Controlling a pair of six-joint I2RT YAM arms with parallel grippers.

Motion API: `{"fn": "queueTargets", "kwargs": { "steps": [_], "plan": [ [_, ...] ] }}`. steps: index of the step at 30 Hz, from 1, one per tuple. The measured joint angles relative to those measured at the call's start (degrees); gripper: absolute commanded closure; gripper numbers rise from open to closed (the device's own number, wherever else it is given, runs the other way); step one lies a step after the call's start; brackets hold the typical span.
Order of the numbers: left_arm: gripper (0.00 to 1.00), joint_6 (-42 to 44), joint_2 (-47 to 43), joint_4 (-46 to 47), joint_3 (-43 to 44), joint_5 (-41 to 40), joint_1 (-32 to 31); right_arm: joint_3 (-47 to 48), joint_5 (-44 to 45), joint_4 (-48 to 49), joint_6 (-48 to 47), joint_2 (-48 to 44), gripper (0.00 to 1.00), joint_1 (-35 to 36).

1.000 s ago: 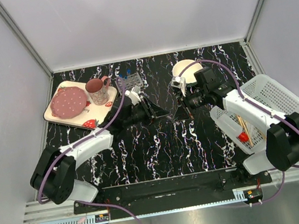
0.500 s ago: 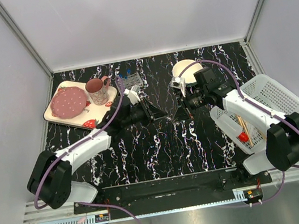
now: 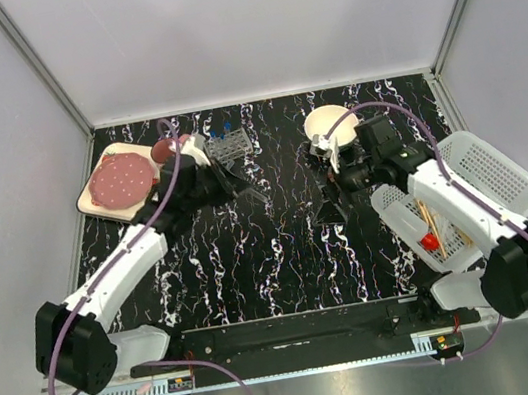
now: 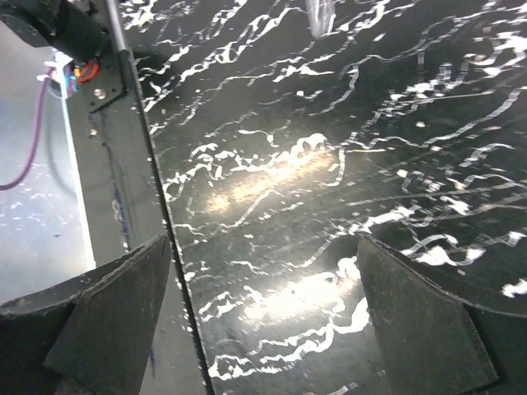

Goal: Organize the chemistry lab equipment

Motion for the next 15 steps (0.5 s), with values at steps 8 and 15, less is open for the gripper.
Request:
{"fn": "queueTargets", "kwargs": {
  "steps": [8, 15],
  "plan": [
    [0.91, 18.1, 9.4, -8.2, 18.2, -17.9, 5.9, -2.2, 3.2, 0.9, -3.0, -8.0, 0.0, -5.0],
    [0.91, 26.4, 27.3, -10.6, 33.4, -25.9, 7.4, -8.1, 3.1, 1.3, -5.5, -7.8, 0.0, -5.1]
  ]
}}
